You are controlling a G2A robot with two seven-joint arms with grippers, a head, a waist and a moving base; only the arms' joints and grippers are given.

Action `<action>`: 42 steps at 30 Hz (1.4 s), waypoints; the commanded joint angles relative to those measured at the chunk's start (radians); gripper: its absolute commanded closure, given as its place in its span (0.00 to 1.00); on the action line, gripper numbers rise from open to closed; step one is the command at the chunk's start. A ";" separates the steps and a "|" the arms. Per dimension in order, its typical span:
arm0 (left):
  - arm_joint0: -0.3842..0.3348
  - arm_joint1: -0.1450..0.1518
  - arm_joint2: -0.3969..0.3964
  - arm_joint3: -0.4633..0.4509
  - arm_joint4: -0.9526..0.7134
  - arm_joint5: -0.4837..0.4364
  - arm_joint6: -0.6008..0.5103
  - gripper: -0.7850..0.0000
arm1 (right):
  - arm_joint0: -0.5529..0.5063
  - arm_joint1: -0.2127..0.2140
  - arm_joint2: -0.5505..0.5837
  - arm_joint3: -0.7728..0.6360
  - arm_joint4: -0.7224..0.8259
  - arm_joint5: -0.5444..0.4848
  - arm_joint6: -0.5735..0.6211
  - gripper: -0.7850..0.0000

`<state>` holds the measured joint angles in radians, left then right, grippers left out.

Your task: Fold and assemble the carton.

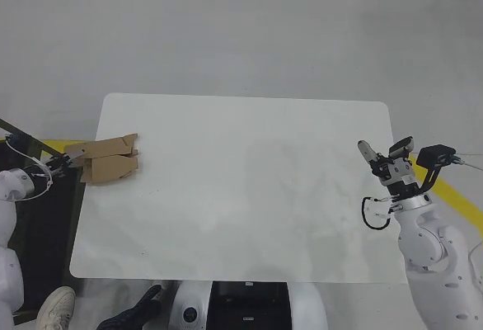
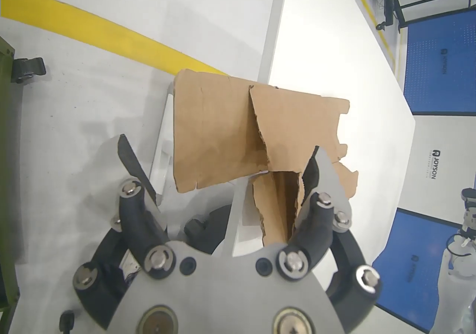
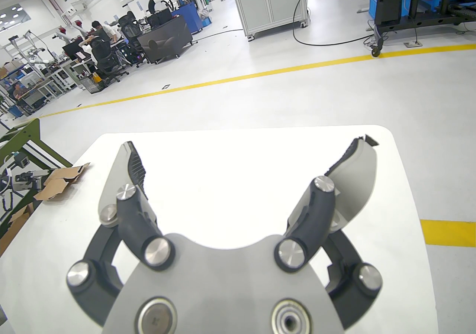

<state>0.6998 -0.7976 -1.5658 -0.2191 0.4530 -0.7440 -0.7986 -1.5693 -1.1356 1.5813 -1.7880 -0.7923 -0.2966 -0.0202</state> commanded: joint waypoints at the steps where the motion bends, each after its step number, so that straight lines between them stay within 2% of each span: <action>1: -0.002 -0.003 0.007 0.007 0.004 0.015 0.013 0.33 | 0.000 0.000 0.000 0.000 0.000 0.000 0.000 0.00; 5: -0.007 -0.009 0.010 0.021 -0.012 0.033 0.030 0.27 | 0.000 0.000 0.000 0.000 0.000 0.000 0.000 0.00; 9: -0.009 -0.014 0.004 0.031 -0.051 0.037 0.026 0.33 | 0.000 0.000 0.000 0.000 0.000 0.000 0.000 0.00; 11: -0.012 -0.014 -0.005 0.036 -0.081 0.038 0.023 0.42 | 0.000 0.000 0.000 0.000 0.000 0.000 0.000 0.00; 12: -0.013 -0.013 -0.011 0.038 -0.098 0.036 0.020 0.51 | 0.000 0.000 0.000 0.000 0.000 0.000 0.000 0.00; 17: -0.014 -0.010 -0.033 0.032 -0.168 0.019 -0.005 0.67 | 0.000 0.000 0.000 0.000 0.000 0.000 0.000 0.00; 20: -0.016 -0.010 -0.034 0.025 -0.183 0.025 -0.024 0.73 | 0.000 0.000 0.000 0.000 0.000 0.000 0.000 0.00; 23: -0.021 -0.015 -0.034 0.024 -0.206 0.032 -0.043 0.84 | 0.000 0.000 0.000 0.000 0.000 0.000 0.000 0.00; 25: -0.025 -0.018 -0.037 0.022 -0.229 0.028 -0.065 0.95 | 0.000 0.000 0.000 0.000 0.000 0.000 0.000 0.00; 27: -0.030 -0.019 -0.045 0.021 -0.263 0.018 -0.095 1.00 | 0.000 0.000 0.000 0.000 0.000 0.000 0.000 0.00; 34: -0.048 -0.017 -0.093 0.002 -0.431 -0.019 -0.258 1.00 | 0.000 0.000 0.000 0.000 0.000 0.000 0.000 0.00; 38: -0.037 -0.026 -0.094 -0.076 -0.534 0.029 -0.307 1.00 | 0.000 0.000 0.000 0.000 0.000 0.000 0.000 0.00; 42: 0.013 -0.041 -0.076 -0.198 -0.682 0.094 -0.372 1.00 | 0.000 0.000 0.000 0.000 0.000 0.000 0.000 0.00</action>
<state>0.6962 -0.8358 -1.6468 -0.3807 -0.1814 -0.6684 -1.1528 -1.5693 -1.1356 1.5813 -1.7880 -0.7923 -0.2966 -0.0202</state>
